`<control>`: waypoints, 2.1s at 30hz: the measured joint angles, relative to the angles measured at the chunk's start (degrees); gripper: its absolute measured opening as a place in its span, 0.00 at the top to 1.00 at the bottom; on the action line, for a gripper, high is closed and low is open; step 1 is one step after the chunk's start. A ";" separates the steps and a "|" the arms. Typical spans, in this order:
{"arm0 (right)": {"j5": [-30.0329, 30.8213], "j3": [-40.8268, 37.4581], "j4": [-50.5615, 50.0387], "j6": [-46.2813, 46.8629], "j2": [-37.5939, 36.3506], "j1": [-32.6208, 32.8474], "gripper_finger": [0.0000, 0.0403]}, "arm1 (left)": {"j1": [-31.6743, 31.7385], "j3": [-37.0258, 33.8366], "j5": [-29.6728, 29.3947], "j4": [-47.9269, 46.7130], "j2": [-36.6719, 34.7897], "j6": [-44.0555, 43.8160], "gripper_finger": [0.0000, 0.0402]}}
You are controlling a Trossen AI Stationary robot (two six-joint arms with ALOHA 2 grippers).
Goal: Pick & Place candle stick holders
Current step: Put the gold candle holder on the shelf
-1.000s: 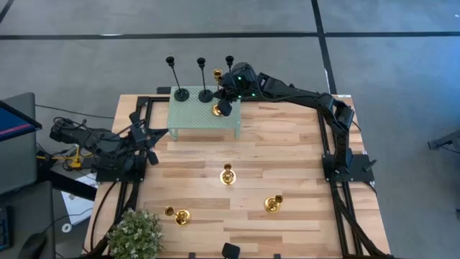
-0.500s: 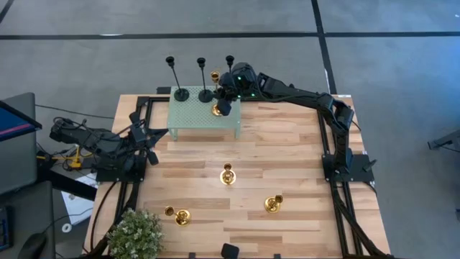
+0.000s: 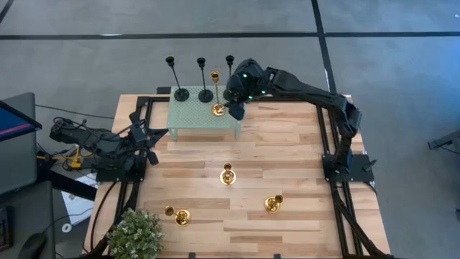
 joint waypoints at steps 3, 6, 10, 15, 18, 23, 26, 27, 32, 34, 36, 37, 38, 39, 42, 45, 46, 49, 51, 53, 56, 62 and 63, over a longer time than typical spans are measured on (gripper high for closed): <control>0.02 0.21 -5.38 -0.20 -2.86 1.41 0.52 | 0.00 -0.01 0.01 0.00 0.00 0.00 0.98; 0.00 -0.41 -9.74 -0.60 -6.26 3.31 0.56 | -0.01 -0.01 0.01 0.00 0.00 0.00 0.98; 0.06 -5.26 -10.26 -0.48 -10.66 6.45 0.62 | 0.00 -0.01 0.00 0.00 -0.01 0.00 0.98; 3.03 -15.62 -5.93 2.47 -17.14 12.04 0.70 | -0.01 -0.01 0.02 0.00 0.00 -0.87 0.98; 5.83 -23.61 -2.11 5.17 -21.04 15.96 0.74 | -0.01 -0.01 0.29 -0.02 0.00 -1.44 0.98; 15.80 -37.34 8.64 8.44 -27.95 22.33 0.78 | -0.01 -0.01 6.55 -0.02 0.33 -1.53 0.98; 23.36 -43.95 15.34 8.54 -31.60 25.15 0.80 | -0.01 -0.03 11.09 -0.04 0.92 -1.51 0.98; 25.78 -45.80 17.55 8.53 -32.93 25.96 0.80 | -0.01 -0.03 11.95 -0.02 1.15 -1.51 0.98; 40.32 -54.04 29.34 5.11 -38.62 29.14 0.82 | -0.01 -0.03 13.49 0.15 3.27 -1.51 0.98; 46.86 -56.63 36.09 1.81 -39.87 29.63 0.82 | -0.01 -0.03 13.50 0.38 4.35 -1.51 0.98; 52.64 -58.85 41.47 -1.82 -40.73 29.34 0.82 | -0.01 -0.03 13.49 0.63 5.87 -1.51 0.98; 54.34 -59.73 43.90 -3.18 -40.91 29.03 0.82 | -0.01 -0.03 13.50 0.89 6.55 -1.51 0.98; 55.32 -60.58 45.67 -4.31 -41.02 28.46 0.82 | -0.01 -0.03 13.51 1.04 7.42 -1.51 0.98; 55.53 -61.21 46.95 -5.09 -40.98 27.79 0.82 | -0.01 -0.03 13.49 1.19 8.36 -1.50 0.98; 55.41 -61.81 46.79 -4.45 -40.56 25.61 0.82 | -0.01 -0.03 13.44 1.55 10.97 -1.49 0.98; 55.32 -61.82 46.37 -4.06 -39.59 23.30 0.82 | -0.01 -0.03 13.43 1.73 12.95 -0.53 0.98; 55.33 -61.81 46.30 -4.05 -39.42 22.62 0.82 | -0.01 -0.03 13.48 1.73 13.33 0.25 0.98; 54.77 -61.79 46.04 -4.05 -38.55 21.31 0.82 | -0.01 -0.07 17.81 1.49 13.52 4.62 0.98; 52.18 -61.80 45.98 -4.24 -38.55 20.70 0.82 | 0.00 -0.05 23.17 1.61 13.26 8.06 0.99; 48.24 -61.72 46.29 -4.96 -38.34 20.37 0.82 | 0.01 -0.05 29.29 1.59 13.03 10.16 0.99; 44.15 -61.78 45.99 -5.12 -38.16 20.36 0.82 | -0.01 0.06 38.27 1.74 12.75 10.39 0.98; 43.31 -61.76 46.21 -5.10 -37.92 20.45 0.82 | -0.01 0.08 53.65 1.90 12.63 5.27 0.99; 43.32 -61.74 46.22 -5.10 -37.92 20.45 0.82 | -0.01 0.08 54.93 1.62 12.63 3.84 0.99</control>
